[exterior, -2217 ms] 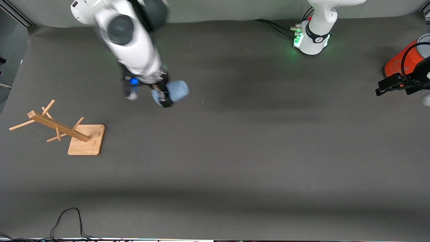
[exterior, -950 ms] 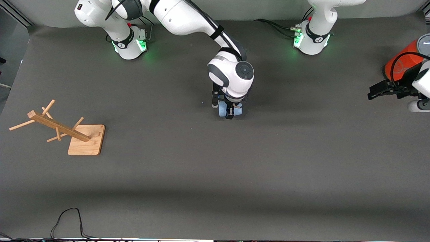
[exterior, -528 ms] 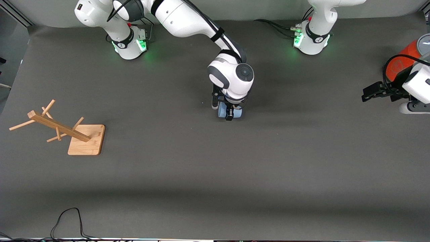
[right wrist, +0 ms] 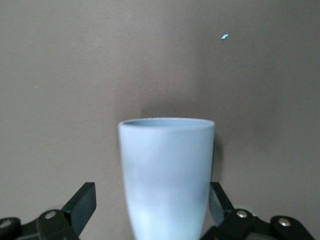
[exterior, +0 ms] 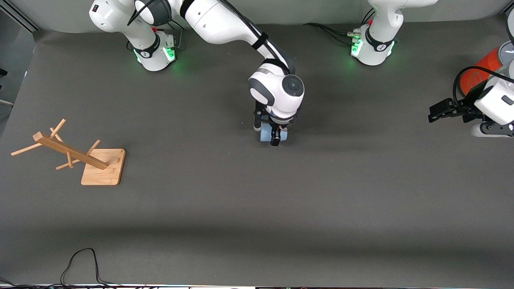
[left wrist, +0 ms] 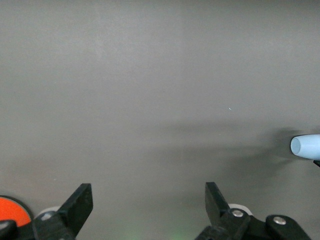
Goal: Rotate and upright cup with both arms
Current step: 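Lower the cup onto its side on the table with the right gripper, then open and withdraw the right gripper while the left gripper moves toward the cup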
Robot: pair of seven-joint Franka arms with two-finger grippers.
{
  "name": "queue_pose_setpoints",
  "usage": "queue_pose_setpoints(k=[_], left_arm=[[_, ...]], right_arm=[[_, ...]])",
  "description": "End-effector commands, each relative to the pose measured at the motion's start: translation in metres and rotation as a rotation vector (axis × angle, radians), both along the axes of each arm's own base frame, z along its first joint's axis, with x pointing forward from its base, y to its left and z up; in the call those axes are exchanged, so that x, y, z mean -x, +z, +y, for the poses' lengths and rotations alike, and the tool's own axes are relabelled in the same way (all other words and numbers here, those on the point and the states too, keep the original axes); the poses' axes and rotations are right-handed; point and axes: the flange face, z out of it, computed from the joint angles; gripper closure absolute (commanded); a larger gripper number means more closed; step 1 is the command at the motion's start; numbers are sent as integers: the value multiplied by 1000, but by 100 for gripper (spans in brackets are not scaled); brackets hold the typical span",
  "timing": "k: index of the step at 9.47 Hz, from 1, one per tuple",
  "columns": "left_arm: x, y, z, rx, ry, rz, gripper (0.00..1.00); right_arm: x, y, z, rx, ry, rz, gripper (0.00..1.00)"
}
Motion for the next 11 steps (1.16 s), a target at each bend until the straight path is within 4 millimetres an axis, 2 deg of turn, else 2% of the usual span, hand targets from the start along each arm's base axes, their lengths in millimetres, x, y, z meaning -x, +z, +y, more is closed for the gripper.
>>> queue_pose_setpoints(k=[1, 2, 3, 4, 6, 7, 9, 11], left_arm=[[5, 3, -18, -13, 4, -13, 0], [8, 5, -31, -16, 25, -10, 0], [9, 6, -42, -20, 34, -13, 0], [9, 6, -48, -22, 44, -15, 0], [10, 6, -65, -27, 66, -15, 0], [11, 6, -73, -28, 74, -17, 0], [15, 8, -89, -32, 97, -18, 0], [20, 12, -112, -37, 133, -21, 0]], right_arm=[[-2, 70, -6, 0, 0, 13, 0], [-2, 101, -13, 9, 29, 46, 0], [-11, 145, -33, 2, 65, 81, 0], [-22, 180, -58, -4, 113, 131, 0], [-39, 261, -123, -22, 287, 223, 0], [-56, 292, -171, -39, 379, 281, 0], [-69, 339, -244, -79, 594, 362, 0], [-83, 370, -314, -139, 866, 411, 0]])
